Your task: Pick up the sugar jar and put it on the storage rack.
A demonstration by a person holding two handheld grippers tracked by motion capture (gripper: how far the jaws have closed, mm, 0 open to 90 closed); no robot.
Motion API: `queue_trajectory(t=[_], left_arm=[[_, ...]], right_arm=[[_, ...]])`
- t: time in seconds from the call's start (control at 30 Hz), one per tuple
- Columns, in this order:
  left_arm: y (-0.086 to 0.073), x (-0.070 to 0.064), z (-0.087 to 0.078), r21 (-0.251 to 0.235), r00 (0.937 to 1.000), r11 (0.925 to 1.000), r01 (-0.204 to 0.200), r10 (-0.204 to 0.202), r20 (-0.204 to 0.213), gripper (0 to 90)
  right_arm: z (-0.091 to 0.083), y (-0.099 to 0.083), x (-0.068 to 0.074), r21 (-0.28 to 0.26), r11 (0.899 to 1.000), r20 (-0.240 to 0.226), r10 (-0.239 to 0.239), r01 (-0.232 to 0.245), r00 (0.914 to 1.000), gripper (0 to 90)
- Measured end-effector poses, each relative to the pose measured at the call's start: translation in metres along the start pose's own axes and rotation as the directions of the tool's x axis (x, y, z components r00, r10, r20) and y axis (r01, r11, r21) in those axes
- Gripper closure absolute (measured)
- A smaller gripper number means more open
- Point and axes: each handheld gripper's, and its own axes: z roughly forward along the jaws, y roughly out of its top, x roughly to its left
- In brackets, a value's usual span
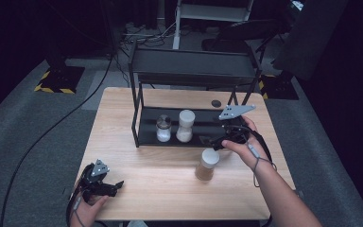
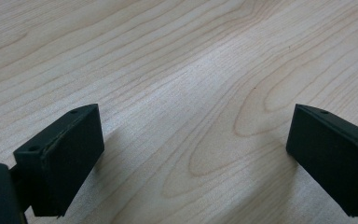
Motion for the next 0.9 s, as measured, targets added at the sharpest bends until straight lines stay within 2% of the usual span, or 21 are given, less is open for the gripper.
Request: queue_trajectory(t=[0.5, 0.9], left_arm=[[0.0, 0.0, 0.0, 0.0, 1.0, 1.0, 0.0, 0.0, 0.0, 3.4], [0.0, 0.0, 0.0, -0.001, 1.0, 1.0, 0.0, 0.0, 0.001, 3.5]], right_arm=[[-0.009, -0.021, 0.015, -0.01, 1.0, -0.009, 0.002, -0.002, 1.0, 8.2], [-0.004, -0.041, 0.022, 0.011, 1.0, -0.02, 0.015, -0.015, 0.9997, 7.9]])
